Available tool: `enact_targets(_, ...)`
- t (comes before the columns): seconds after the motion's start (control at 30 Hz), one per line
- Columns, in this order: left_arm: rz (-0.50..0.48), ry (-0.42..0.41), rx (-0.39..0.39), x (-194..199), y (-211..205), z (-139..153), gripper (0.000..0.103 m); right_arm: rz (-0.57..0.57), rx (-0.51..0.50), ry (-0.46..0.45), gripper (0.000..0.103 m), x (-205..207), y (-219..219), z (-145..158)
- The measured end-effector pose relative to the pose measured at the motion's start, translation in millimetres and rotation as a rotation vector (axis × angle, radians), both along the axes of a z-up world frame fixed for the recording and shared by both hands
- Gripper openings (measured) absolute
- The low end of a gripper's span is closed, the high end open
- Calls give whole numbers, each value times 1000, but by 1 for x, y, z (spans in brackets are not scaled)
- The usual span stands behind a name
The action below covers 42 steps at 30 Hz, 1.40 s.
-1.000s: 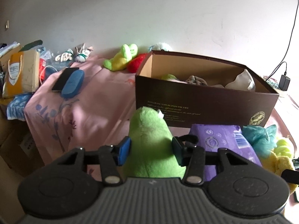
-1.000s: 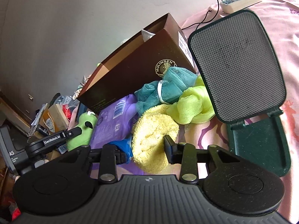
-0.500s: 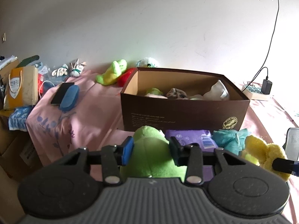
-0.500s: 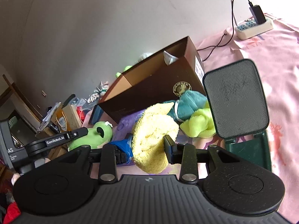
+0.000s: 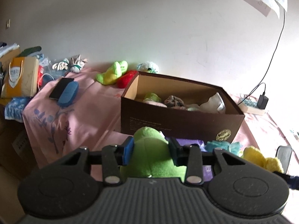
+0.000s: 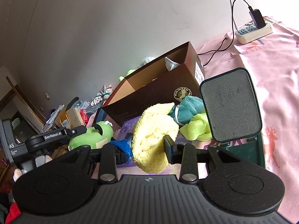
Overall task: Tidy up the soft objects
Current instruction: 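Carry frog plush and yellow towel into the box and open both grippers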
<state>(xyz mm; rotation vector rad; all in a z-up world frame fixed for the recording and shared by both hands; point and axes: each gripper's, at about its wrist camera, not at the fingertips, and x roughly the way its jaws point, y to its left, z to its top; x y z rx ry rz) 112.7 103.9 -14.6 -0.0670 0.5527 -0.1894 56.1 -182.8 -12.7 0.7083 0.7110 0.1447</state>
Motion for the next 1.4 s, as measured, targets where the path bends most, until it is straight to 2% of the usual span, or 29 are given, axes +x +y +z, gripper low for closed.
enact_targets(0.27, -35, -37, -94, 21, -10, 27, 38, 30, 61, -30, 18, 26, -5, 18)
enact_targets(0.4, -67, -86, -91, 41, -28, 46, 38, 36, 67, -46, 18, 56, -10, 34)
enact_targets(0.53, -91, -117, -70, 69, -46, 58, 38, 43, 2, -73, 18, 92, -13, 49)
enact_targets(0.67, -93, -128, -43, 103, -56, 62, 38, 48, -76, -61, 18, 132, -16, 54)
enact_targets(0.97, -28, -95, -18, 181, -57, 45, 38, 46, -193, -13, 19, 218, -20, 35)
enact_targets(1.2, 22, -24, -21, 234, -53, 17, 40, 28, -339, 51, 23, 259, -19, 6)
enact_targets(1.33, 33, 13, 29, 246, -55, 3, 39, 6, -301, 82, 23, 262, -31, -1)
enact_targets(1.37, 33, 12, 39, 245, -54, 1, 43, 6, -285, 82, 23, 259, -33, 0)
enact_targets(1.4, 35, 12, 47, 243, -54, 1, 56, 7, -273, 81, 23, 257, -35, 1)
